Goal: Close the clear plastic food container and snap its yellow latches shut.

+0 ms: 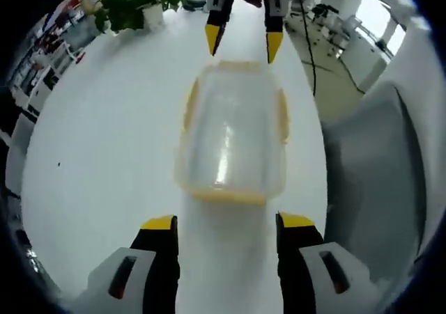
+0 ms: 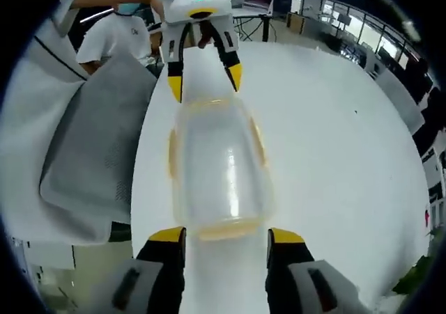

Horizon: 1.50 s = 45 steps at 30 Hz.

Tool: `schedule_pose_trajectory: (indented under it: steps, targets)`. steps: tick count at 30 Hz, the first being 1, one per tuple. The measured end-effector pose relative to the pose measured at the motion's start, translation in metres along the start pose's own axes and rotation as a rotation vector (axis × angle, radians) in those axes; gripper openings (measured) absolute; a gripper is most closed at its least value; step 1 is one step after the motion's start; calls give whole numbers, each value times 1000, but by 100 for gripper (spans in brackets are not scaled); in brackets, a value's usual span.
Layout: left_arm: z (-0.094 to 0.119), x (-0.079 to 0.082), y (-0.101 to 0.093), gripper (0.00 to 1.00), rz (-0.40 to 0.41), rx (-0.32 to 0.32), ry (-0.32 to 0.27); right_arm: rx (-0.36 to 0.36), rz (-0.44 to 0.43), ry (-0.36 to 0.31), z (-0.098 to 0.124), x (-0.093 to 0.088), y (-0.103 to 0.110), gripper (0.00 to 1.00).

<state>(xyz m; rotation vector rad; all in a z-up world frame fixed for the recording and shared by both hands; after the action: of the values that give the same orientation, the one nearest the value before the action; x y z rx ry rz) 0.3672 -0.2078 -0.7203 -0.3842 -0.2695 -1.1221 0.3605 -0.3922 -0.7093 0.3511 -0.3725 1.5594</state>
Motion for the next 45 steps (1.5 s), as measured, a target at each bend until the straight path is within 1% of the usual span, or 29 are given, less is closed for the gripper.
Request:
schedule_pose_trajectory:
  steps: [2, 3, 5, 7, 8, 9, 10, 11, 13, 15, 16, 17, 18, 19, 20, 21, 22, 23, 25, 27, 29, 30, 31, 32, 34, 36, 38, 41, 45]
  targets:
    - [2, 2, 0, 54, 54, 0, -24, -25, -32, 9, 0, 0, -3, 37]
    - [2, 0, 2, 52, 54, 12, -7, -25, -64, 18, 0, 0, -1, 36]
    - [1, -3, 1, 47, 54, 19, 10, -21, -93, 6, -1, 2, 2, 36]
    - [-1, -1, -2, 50, 91, 7, -10, -27, -153, 10, 0, 2, 3, 36]
    - [-1, 3, -3, 51, 147, -4, -34, -40, -183, 1, 0, 2, 1, 36]
    - [0, 4, -3, 50, 175, -2, -43, -46, -211, -2, 1, 2, 0, 35]
    - [0, 5, -3, 48, 184, -4, -51, -46, -253, -1, 1, 1, 1, 35]
    - [0, 6, -4, 47, 210, -5, -59, -49, -273, -9, 1, 1, 1, 34]
    - [1, 10, -5, 48, 225, -10, -76, -51, -284, -14, 0, 1, 2, 34]
    - [1, 14, -4, 47, 312, -12, -105, -68, -328, -19, 0, 1, 0, 34]
    - [2, 17, -2, 47, 370, -18, -129, -88, -361, -17, 0, 0, -3, 35]
    - [2, 18, 0, 46, 402, -15, -137, -101, -379, -17, 0, 0, -5, 34]
    - [2, 18, 2, 46, 430, -10, -149, -116, -415, -25, -1, 1, -7, 34]
    - [1, 16, 4, 45, 459, 2, -148, -118, -445, -24, -2, 1, -7, 34]
    - [-1, 14, 3, 45, 463, 4, -143, -119, -467, -26, -3, 1, -7, 34]
    - [-2, 14, 2, 45, 483, 1, -144, -121, -492, -18, -5, 0, -7, 34]
    - [-5, 13, 0, 45, 510, -2, -145, -120, -522, -7, -7, -1, -5, 34]
    - [-7, 13, 0, 45, 553, 3, -156, -117, -523, -13, -9, 0, -5, 35]
    - [-9, 15, -1, 45, 593, 3, -168, -120, -584, -24, -13, 4, -4, 36]
    - [-9, 18, -2, 43, 621, 10, -181, -119, -593, -34, -16, 8, -3, 37]
    - [-12, 20, -3, 41, 633, 6, -182, -118, -606, -12, -20, 6, -2, 39]
    - [-14, 22, -6, 40, 656, 0, -183, -118, -606, 0, -21, 5, -2, 39]
    - [-15, 23, -7, 39, 667, -4, -184, -114, -629, -13, -21, 8, -3, 38]
    - [-17, 23, -7, 41, 681, 6, -179, -115, -636, -15, -21, 8, -3, 38]
    - [-19, 23, -6, 41, 673, 29, -166, -114, -637, -5, -20, 7, -3, 38]
    - [-19, 26, -6, 41, 708, 39, -175, -114, -642, 5, -20, 6, -2, 38]
    - [-20, 28, -8, 41, 690, 40, -171, -109, -653, 16, -20, 5, -1, 37]
    - [-21, 28, -9, 41, 698, 35, -167, -105, -665, 19, -20, 4, 0, 37]
    - [-22, 27, -9, 40, 741, 33, -160, -100, -672, 31, -22, 6, 0, 36]
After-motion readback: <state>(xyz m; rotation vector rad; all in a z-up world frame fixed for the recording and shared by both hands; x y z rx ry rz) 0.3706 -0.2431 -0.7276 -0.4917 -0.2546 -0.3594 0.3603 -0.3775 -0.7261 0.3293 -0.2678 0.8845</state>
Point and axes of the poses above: the point that each gripper's makers call its tool centre point, and the gripper's own axes: z roughly backward along the fingers, y roughly to its left, x roughly out of its top, the point moved 1 cm from there along z, roughly backward along the fingers, and after that the axes turned 12 degrees about z, right-handed, at the moved point
